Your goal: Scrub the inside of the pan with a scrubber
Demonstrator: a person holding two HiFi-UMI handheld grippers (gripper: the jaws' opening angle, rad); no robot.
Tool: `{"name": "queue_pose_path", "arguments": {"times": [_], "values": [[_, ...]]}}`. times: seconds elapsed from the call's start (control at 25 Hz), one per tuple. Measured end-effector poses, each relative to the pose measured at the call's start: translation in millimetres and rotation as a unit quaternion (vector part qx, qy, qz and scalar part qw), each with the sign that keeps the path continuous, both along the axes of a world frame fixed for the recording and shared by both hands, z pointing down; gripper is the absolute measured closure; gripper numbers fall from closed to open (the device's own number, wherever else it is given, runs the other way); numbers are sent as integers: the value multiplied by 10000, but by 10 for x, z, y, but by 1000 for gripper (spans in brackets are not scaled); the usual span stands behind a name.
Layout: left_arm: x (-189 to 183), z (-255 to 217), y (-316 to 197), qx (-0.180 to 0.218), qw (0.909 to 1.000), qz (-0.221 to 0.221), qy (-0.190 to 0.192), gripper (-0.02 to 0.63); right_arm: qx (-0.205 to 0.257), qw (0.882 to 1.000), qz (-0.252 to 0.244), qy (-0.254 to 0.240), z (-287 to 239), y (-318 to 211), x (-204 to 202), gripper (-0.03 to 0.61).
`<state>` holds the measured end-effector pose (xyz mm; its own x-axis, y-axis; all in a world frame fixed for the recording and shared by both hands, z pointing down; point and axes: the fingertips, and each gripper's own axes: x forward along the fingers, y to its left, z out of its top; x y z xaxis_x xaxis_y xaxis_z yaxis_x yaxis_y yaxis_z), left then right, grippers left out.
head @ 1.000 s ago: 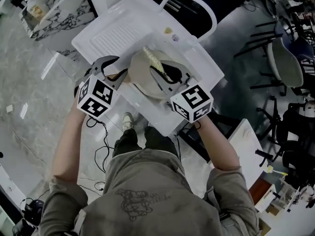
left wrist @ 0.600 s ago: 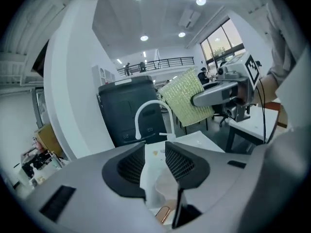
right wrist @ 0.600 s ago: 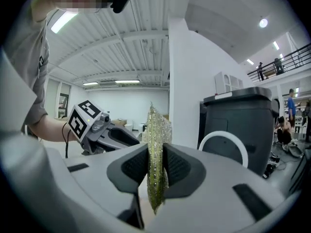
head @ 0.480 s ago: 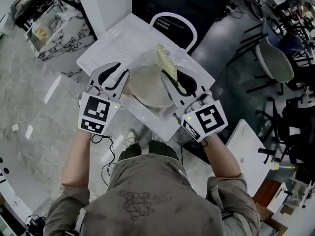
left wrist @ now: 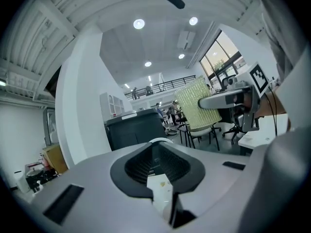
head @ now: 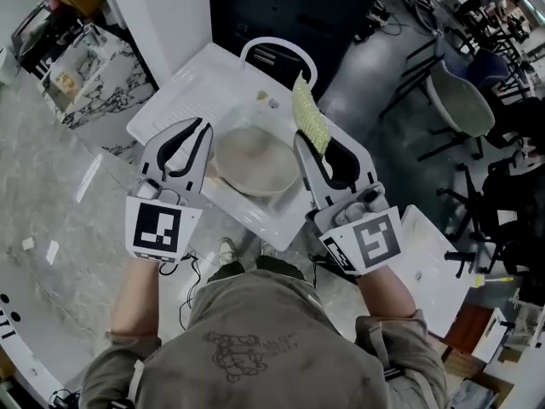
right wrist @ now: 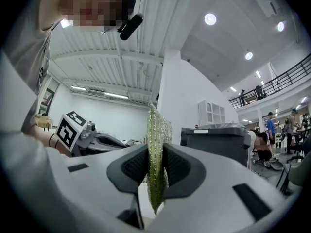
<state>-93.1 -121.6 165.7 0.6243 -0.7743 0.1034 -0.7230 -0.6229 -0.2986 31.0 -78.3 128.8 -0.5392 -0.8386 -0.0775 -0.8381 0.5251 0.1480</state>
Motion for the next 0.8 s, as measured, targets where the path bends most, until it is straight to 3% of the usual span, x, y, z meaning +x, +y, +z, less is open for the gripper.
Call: {"name": "queue_pose_path", "arguments": {"times": [0.32,0.56,0.8], "values": [[72,-52,141,89,9999,-100,11,577,111,9992,312,-227,-141,294,309,500],[71,80,217,-135,9996,-136,228,580,-104,9992,369,-61,68,355,424,500],[156,268,294,-146,9998,-65,-90,580,-280,9986,450,82,309,387,491,500]]}}
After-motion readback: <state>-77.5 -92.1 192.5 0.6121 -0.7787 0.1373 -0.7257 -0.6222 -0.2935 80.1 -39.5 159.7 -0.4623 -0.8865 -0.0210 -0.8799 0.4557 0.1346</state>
